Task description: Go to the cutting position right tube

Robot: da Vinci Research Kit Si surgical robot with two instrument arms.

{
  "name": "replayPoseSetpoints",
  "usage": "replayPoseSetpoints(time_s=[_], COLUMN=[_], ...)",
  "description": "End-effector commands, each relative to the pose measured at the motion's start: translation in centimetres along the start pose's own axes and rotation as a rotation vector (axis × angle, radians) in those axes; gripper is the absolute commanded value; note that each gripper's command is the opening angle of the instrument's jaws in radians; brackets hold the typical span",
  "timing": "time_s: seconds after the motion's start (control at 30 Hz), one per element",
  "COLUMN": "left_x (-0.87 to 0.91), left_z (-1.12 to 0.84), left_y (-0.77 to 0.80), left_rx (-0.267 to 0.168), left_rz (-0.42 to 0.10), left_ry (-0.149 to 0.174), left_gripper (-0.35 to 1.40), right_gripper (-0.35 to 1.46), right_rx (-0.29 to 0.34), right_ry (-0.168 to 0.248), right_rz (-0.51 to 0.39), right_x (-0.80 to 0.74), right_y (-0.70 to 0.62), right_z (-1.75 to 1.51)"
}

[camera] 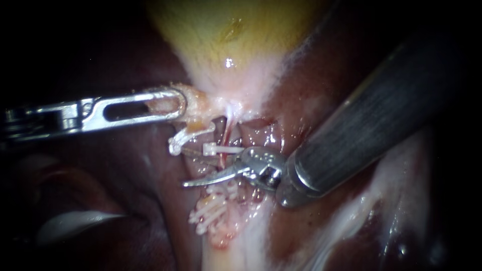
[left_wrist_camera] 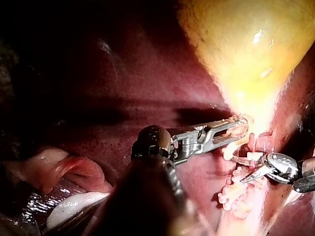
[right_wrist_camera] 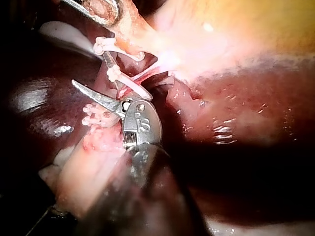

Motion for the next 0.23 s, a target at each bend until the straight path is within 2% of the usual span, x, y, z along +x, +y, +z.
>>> replayPoseSetpoints(time_s=[0.03,0.23], left_x=[0.0,0.0], left_z=[0.0,0.0], left_y=[0.0,0.0], left_rx=[0.0,0.0], left_rz=[0.0,0.0], left_ry=[0.0,0.0], left_gripper=[-0.35,-0.35], right_gripper=[1.43,1.43], right_rx=[0.0,0.0], right_ry=[0.0,0.0], right_rz=[0.0,0.0], right_x=[0.0,0.0], right_y=[0.0,0.0], right_z=[0.0,0.0])
